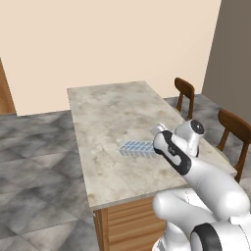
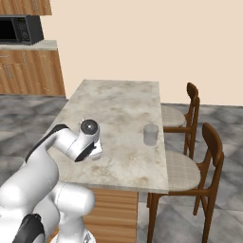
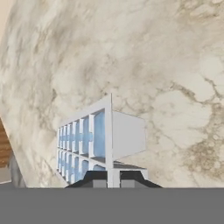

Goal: Open the freezer door, pick up the ice cube tray from the freezer, and place it on the dining counter.

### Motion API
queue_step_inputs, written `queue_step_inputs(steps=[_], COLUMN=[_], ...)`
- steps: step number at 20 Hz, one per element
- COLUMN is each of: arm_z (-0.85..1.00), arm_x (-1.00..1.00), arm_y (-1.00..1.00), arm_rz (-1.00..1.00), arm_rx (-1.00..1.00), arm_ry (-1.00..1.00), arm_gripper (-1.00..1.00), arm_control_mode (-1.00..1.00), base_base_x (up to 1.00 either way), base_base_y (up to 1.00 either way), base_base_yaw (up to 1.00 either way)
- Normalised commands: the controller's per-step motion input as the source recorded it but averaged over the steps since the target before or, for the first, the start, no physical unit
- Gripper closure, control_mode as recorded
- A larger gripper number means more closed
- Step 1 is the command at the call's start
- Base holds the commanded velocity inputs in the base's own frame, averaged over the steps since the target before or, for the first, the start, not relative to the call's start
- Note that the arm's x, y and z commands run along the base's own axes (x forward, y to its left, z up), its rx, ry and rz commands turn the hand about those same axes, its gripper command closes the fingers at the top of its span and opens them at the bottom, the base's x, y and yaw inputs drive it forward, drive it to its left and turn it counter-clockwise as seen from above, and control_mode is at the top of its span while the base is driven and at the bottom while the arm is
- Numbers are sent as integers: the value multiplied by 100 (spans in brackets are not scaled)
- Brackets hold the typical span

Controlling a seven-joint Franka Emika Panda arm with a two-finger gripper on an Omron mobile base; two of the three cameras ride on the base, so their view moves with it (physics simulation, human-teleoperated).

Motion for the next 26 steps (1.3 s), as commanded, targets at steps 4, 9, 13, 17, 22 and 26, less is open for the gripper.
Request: queue_step_inputs(steps=[4, 9, 13, 17, 22, 26], arm_z=[-10, 0, 0, 3, 45, 76], arm_x=[0, 0, -2, -14, -39, -35], arm_y=[0, 0, -5, -10, -3, 14], arm_rz=[1, 0, 0, 0, 0, 1], arm_rx=[0, 0, 0, -3, -5, -10], arm_ry=[0, 0, 0, 4, 0, 0], arm_gripper=[-100, -100, -100, -100, -100, -100], arm_control_mode=[-100, -100, -100, -100, -100, -100], base_base_x=[0, 0, 0, 0, 0, 0], base_base_y=[0, 0, 0, 0, 0, 0], base_base_yaw=[0, 0, 0, 0, 0, 0])
